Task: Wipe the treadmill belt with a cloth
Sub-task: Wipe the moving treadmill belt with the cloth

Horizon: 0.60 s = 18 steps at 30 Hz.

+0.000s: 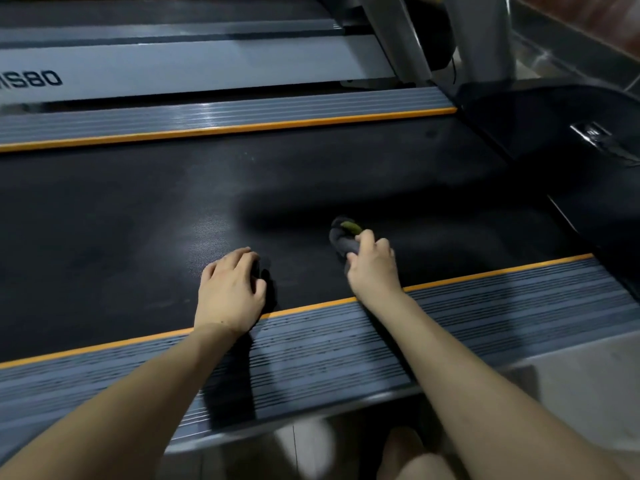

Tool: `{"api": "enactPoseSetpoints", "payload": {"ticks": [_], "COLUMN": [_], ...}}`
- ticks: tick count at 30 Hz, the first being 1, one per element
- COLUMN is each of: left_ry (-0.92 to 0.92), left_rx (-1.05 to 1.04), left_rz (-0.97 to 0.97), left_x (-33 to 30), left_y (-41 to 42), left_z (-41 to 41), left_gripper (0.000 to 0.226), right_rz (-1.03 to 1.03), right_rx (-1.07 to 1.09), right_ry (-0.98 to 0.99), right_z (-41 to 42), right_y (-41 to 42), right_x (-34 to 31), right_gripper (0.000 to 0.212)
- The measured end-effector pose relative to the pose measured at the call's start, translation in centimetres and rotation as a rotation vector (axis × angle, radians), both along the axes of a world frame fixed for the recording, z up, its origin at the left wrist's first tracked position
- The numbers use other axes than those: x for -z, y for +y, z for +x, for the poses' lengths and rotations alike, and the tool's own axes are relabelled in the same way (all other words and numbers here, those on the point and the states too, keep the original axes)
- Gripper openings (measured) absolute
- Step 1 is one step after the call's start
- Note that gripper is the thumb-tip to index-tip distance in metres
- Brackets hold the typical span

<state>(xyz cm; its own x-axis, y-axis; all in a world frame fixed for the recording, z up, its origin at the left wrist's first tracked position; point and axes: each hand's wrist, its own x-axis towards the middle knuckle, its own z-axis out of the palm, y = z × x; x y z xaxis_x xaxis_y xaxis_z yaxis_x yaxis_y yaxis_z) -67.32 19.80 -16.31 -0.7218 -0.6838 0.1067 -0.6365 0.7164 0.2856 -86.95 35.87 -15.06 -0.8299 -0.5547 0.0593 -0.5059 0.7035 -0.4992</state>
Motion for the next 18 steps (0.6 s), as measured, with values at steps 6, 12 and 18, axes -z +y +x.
{"api": "enactPoseSetpoints", "payload": {"ticks": [6,12,18], "left_ry": [0.082,0.116,-0.003], "left_rx": [-0.064,-0.102,-0.147], "left_rz": [0.084,0.132,0.094], "left_x": [0.3,-0.4,-1.0], "left_y": [-0.3,-2.4,-7.1], "left_z": [0.5,2.3,7.7], "left_gripper": [0.045,0.041,0.043], "right_rz": [-0.029,-0.071,-0.102], "right_rx": [-0.018,-0.060,-0.160], "right_ry": [0.006,-0.033,-0.132], "right_z": [6.9,11.5,17.0], "right_y": [-4.8,-8.4,-14.1], "right_x": [0.4,0.0,-0.5], "right_gripper": [0.031,0.032,0.035]}}
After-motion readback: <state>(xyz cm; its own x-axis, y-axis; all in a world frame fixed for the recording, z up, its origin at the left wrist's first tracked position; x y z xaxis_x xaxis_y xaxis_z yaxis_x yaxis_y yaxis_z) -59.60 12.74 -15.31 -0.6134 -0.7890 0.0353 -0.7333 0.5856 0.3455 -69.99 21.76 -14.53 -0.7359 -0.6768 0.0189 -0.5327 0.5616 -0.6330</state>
